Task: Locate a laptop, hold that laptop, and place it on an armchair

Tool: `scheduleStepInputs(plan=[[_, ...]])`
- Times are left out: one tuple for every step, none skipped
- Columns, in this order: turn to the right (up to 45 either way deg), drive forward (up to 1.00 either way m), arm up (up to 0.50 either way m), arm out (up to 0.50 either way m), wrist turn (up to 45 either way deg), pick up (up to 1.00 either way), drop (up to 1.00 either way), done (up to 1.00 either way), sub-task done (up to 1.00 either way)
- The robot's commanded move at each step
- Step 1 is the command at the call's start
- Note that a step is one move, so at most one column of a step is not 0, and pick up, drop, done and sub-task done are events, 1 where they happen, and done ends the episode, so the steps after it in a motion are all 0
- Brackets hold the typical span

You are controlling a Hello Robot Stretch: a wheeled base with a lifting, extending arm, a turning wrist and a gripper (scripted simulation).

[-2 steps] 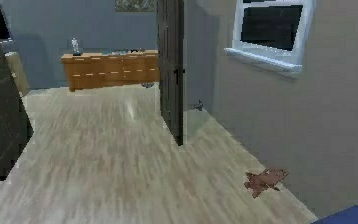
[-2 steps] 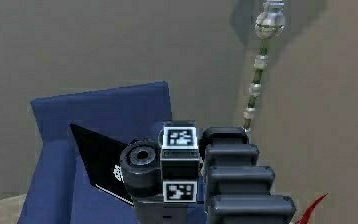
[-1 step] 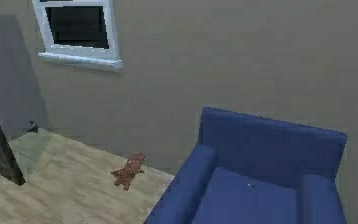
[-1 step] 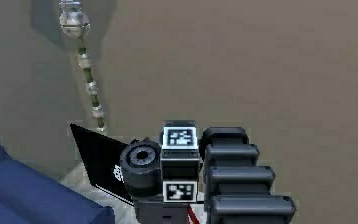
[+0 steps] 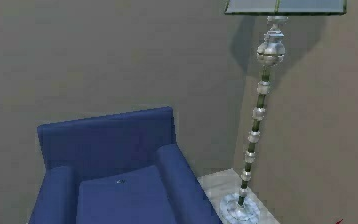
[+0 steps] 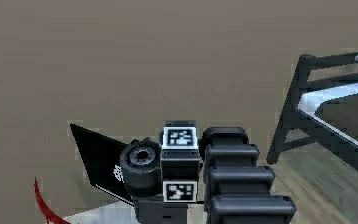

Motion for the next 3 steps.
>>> scheduleStepInputs(plan=[[3.0, 0.00, 0.00, 0.00, 0.0, 0.00, 0.00, 0.00, 0.00], [-45.0, 0.00, 0.00, 0.00, 0.0, 0.00, 0.00, 0.00, 0.00], [-45.0, 0.00, 0.00, 0.00, 0.0, 0.00, 0.00, 0.00, 0.00]])
